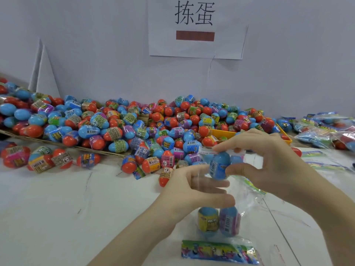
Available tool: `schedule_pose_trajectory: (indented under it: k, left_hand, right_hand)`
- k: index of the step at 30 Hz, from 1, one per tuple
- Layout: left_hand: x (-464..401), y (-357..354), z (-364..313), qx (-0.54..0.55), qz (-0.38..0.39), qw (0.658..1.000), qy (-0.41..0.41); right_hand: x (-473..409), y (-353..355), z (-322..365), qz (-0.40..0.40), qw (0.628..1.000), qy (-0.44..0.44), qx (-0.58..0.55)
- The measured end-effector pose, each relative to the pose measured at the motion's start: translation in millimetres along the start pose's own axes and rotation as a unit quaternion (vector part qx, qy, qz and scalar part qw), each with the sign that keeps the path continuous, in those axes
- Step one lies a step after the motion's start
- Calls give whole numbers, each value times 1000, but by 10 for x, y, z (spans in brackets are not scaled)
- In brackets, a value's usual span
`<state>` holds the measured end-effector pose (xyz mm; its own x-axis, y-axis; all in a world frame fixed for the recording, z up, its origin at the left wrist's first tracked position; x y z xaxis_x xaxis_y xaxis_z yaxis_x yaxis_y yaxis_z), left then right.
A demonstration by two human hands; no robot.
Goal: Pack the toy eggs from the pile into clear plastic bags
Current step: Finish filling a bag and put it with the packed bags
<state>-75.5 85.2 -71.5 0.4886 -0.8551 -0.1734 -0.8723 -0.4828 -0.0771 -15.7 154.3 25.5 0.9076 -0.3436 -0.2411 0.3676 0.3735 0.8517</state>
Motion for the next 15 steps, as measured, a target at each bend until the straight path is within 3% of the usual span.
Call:
schedule_pose_trajectory:
  k: [6,15]
  left_hand:
    - [-4,-7,-59,-13,-11,999,-41]
    - [-8,21,-18,-26,-16,999,-19]
  right_hand:
    - [21,-17,27,25,995,-1,-95]
    - [-28,-70,36,-24,999,1,-32]
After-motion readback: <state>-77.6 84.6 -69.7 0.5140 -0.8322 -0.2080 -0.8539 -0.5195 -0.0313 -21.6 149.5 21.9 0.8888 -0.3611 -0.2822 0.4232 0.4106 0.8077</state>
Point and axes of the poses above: each hand's wrist, its own x-axis away from the middle knuckle, its own y-axis out of the back of the hand, z = x × y, the point moved 8 cm from there along -x, towards the middle knuckle, and after that the axes turned 10 degrees about -y, right-handed, at the moved point
